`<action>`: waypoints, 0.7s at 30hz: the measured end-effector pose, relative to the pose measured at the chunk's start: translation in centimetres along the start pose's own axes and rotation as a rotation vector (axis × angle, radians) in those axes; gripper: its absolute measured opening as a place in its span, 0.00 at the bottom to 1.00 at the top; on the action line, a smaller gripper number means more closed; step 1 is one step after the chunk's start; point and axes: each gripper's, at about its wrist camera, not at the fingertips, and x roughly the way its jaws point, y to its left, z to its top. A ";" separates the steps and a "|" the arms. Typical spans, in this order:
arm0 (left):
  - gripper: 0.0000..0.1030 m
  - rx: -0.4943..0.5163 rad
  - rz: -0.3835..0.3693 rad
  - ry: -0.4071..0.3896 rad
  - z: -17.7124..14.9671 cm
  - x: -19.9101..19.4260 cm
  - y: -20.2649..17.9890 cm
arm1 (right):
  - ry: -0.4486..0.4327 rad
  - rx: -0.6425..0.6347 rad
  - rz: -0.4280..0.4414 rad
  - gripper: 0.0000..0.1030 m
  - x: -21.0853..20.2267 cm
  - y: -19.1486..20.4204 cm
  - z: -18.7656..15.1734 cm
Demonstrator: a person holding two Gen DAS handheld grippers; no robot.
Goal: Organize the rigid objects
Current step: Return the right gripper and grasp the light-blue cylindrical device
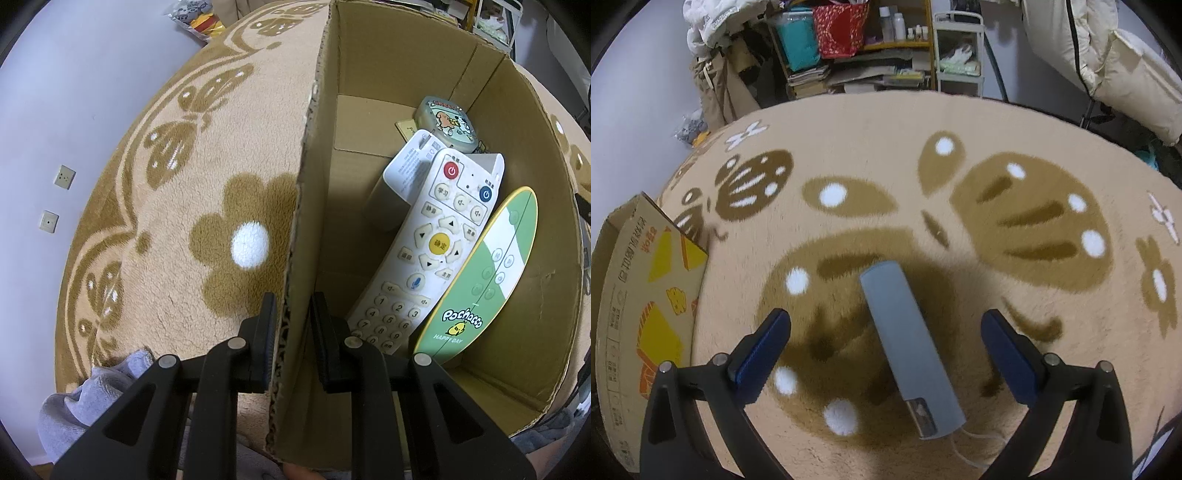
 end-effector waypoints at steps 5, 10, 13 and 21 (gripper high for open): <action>0.18 0.003 0.003 -0.001 0.0 0.0 -0.1 | 0.068 -0.018 0.005 0.78 1.4 0.1 -0.6; 0.18 0.003 0.003 -0.001 0.0 0.0 -0.1 | 0.070 -0.004 -0.027 0.62 1.5 -0.3 -0.9; 0.18 0.002 0.002 -0.001 0.1 0.0 0.0 | 0.069 0.021 -0.039 0.50 1.4 -0.9 -1.0; 0.18 0.000 0.000 0.000 0.1 0.0 0.0 | 0.051 -0.006 -0.090 0.37 0.9 -0.8 -1.4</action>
